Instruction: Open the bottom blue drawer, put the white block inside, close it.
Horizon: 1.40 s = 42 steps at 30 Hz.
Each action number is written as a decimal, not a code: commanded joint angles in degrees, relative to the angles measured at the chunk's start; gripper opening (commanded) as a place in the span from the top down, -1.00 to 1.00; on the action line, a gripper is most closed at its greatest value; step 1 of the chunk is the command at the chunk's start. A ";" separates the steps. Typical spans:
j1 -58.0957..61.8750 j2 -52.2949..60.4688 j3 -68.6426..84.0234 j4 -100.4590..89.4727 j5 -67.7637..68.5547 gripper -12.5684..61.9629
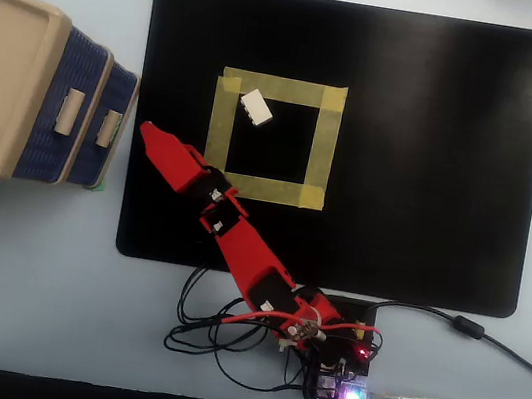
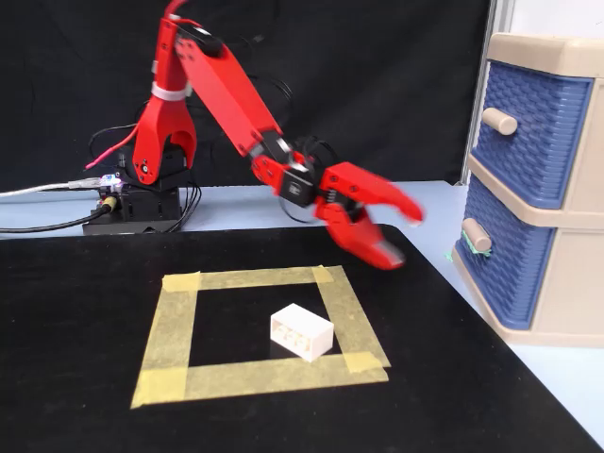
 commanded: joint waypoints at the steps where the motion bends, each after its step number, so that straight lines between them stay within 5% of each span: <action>1: -1.23 -2.55 -3.34 -11.95 -2.02 -0.21; 11: -4.57 -18.54 -23.20 -14.15 -1.23 -0.21; 19: -7.29 -20.30 -25.40 -12.57 1.85 -0.19; 22: -7.65 -20.30 -25.22 -9.32 4.75 -0.01; 26: -7.47 -20.48 -23.99 -7.12 5.45 0.51; 29: -7.03 -20.21 -18.63 -7.21 4.04 0.88; 42: 2.37 7.73 28.48 -8.09 0.26 0.88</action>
